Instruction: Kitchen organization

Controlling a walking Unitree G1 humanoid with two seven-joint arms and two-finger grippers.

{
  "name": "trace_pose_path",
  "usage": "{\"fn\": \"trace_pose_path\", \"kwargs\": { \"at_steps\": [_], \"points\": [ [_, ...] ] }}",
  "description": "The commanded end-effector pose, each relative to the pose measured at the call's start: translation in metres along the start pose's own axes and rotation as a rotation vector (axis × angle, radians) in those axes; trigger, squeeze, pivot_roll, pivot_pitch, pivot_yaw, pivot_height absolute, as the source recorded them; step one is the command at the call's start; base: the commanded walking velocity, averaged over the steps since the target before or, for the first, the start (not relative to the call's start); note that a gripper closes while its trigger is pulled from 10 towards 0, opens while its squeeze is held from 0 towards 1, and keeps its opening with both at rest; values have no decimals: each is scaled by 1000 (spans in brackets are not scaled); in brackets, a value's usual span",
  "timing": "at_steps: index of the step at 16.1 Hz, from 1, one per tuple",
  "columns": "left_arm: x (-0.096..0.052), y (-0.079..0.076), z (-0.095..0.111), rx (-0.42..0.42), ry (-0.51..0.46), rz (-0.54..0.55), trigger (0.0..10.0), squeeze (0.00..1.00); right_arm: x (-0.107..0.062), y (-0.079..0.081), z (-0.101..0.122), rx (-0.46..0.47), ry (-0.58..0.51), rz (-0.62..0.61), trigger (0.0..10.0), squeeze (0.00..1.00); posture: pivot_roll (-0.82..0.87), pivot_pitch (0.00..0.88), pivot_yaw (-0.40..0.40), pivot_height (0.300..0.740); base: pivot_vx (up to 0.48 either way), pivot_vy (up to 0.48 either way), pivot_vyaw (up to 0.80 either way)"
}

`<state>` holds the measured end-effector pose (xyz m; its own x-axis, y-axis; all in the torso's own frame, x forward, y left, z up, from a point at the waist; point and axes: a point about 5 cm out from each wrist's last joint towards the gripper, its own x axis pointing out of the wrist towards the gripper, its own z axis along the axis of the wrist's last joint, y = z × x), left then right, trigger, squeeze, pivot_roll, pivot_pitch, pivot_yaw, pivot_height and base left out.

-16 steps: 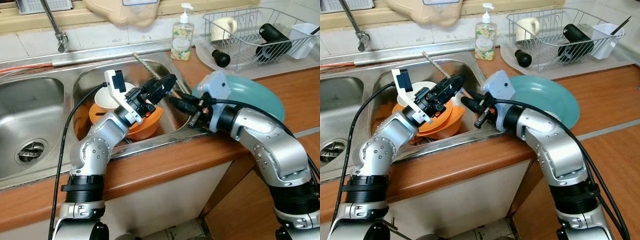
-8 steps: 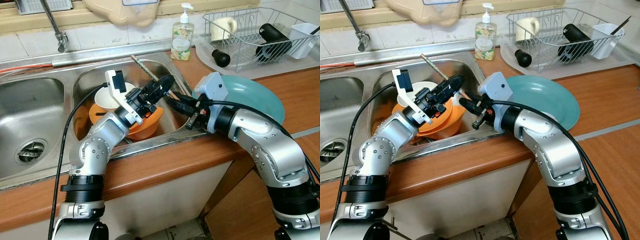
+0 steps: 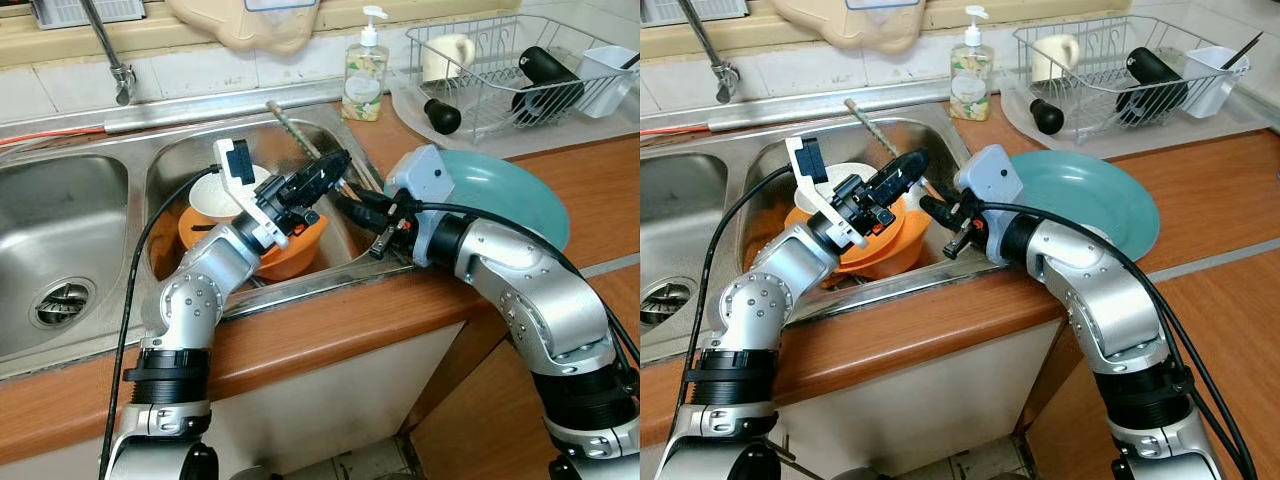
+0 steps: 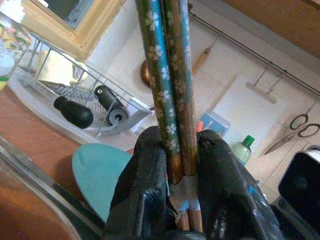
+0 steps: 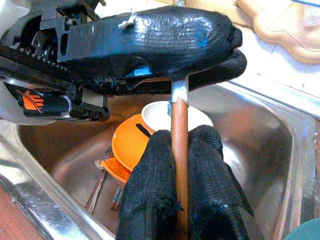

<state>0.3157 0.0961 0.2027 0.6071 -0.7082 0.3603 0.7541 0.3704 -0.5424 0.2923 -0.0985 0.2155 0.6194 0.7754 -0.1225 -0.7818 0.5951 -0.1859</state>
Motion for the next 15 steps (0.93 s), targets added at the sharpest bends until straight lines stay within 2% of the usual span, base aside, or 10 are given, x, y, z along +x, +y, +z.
{"fn": "trace_pose_path", "kwargs": {
  "at_steps": [1,3,4,5,6,7,8,9,13,15],
  "points": [
    [-2,5,4,23,7,41,0,0,2,1,5,-31,-4,8,10000,0,-179,0,77,740,0,0,0],
    [-2,5,5,24,5,46,0,0,2,-1,5,-31,-3,-2,10000,0,-178,0,75,740,0,0,0],
    [-2,6,5,24,3,49,0,0,2,-1,6,-28,-5,-5,10000,596,-179,0,76,740,0,0,0],
    [-2,7,6,29,-5,63,0,0,2,-2,6,-24,-7,-9,10000,1000,-179,0,77,740,0,0,0],
    [-3,13,10,44,-25,115,0,0,1,-3,6,-31,-4,-21,10000,976,-181,0,78,740,0,0,0],
    [-4,17,13,50,-38,150,0,0,1,-4,6,-35,-2,-27,10000,282,-181,0,78,740,0,0,0],
    [-6,32,19,48,-70,265,0,0,-2,-6,6,-39,5,-44,10000,0,-180,0,76,740,0,0,0],
    [-8,37,21,48,-79,308,0,0,-4,-7,5,-39,7,-51,10000,0,-180,0,76,740,0,0,0],
    [-19,81,27,55,-63,683,0,0,-16,-10,3,-47,31,-88,10000,0,-186,0,71,740,0,0,0],
    [-19,90,23,47,-22,753,196,0,-18,-10,2,-49,36,-90,10000,0,-187,0,70,740,0,0,0]
  ]
}}
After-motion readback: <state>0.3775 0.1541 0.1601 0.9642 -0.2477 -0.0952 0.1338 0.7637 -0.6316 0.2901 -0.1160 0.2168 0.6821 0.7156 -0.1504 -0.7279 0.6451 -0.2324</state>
